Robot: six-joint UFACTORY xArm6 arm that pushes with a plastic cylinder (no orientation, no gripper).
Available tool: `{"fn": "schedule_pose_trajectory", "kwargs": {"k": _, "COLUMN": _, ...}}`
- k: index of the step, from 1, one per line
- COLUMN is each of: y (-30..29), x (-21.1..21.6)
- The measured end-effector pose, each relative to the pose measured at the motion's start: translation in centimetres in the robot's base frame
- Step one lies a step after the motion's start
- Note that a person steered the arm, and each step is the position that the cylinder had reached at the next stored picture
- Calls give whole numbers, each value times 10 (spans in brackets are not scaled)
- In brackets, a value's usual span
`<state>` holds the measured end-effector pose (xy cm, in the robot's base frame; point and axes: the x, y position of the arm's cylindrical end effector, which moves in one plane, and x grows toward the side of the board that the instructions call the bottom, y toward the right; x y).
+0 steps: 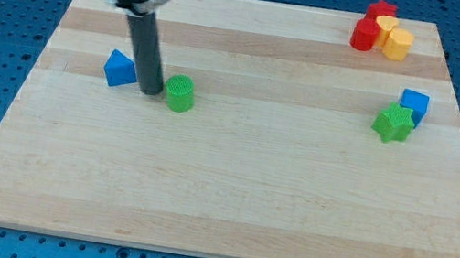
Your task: Push the green circle towards center of the board
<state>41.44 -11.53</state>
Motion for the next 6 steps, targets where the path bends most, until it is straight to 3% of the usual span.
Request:
{"fn": "schedule_pose_trajectory", "kwargs": {"k": 3, "y": 39, "x": 39}}
{"fn": "schedule_pose_trajectory", "kwargs": {"k": 6, "y": 93, "x": 21}}
